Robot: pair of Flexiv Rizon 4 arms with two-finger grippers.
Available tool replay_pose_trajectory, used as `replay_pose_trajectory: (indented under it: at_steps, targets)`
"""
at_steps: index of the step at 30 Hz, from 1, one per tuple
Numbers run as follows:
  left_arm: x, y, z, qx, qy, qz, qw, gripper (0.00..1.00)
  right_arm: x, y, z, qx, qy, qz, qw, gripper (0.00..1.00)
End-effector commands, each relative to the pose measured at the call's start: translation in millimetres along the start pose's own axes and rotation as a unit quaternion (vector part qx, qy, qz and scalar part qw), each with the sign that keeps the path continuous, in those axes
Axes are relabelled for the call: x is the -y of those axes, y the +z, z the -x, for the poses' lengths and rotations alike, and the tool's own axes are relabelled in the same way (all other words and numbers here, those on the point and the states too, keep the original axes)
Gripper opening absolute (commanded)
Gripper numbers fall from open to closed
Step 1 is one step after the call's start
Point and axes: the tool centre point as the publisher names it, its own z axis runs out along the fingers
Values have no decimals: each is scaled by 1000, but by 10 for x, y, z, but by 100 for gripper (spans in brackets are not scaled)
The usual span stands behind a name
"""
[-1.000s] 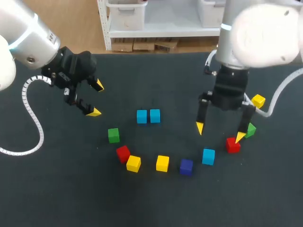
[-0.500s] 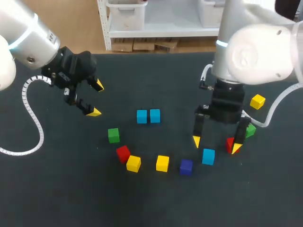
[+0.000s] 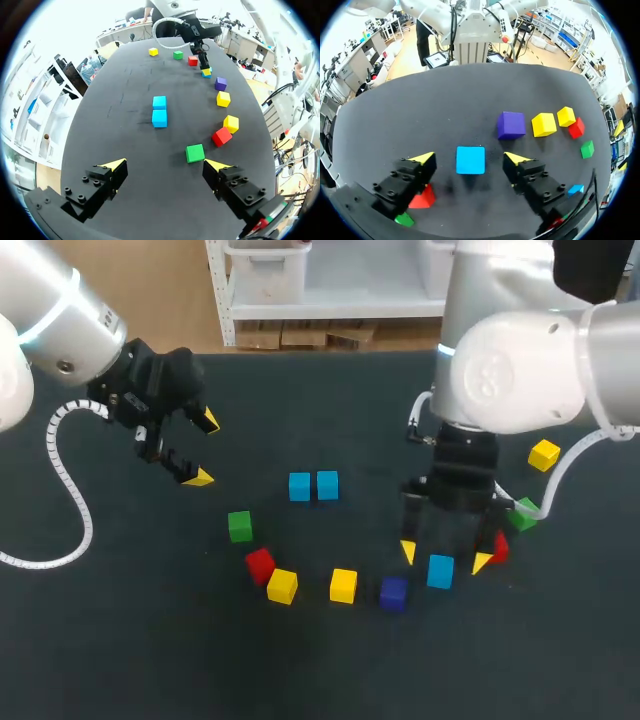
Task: Place the blue cubes, place green cubes on the blue cubes, place the yellow cubes on the green cubes, then place the red cubes on the yellow cubes, and place purple cube on the red cubes.
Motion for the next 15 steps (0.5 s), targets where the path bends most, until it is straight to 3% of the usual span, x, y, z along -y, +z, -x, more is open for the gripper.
replay_pose_trajectory:
  at_steps: [1, 3, 7, 10, 13, 15]
  targets:
    - [8, -5, -15, 2, 2, 1, 1000, 100, -2, 41, -30, 4, 1, -3, 1000, 50]
    - [8, -5, -15, 2, 2, 1, 1000, 100, -5, 63, -37, 7, 2, -6, 1000, 44]
    - [8, -5, -15, 2, 2, 1, 1000, 100, 1, 95, -45, 11, 1, -9, 1000, 48]
    - [8, -5, -15, 2, 2, 1, 1000, 100, 4, 101, -55, 13, 2, -12, 1000, 43]
    - [8, -5, -15, 2, 2, 1, 1000, 100, 4, 101, -56, 14, 2, -14, 1000, 31]
    - [8, -5, -15, 2, 2, 1, 1000, 100, 1, 103, -60, 16, 3, -15, 1000, 7]
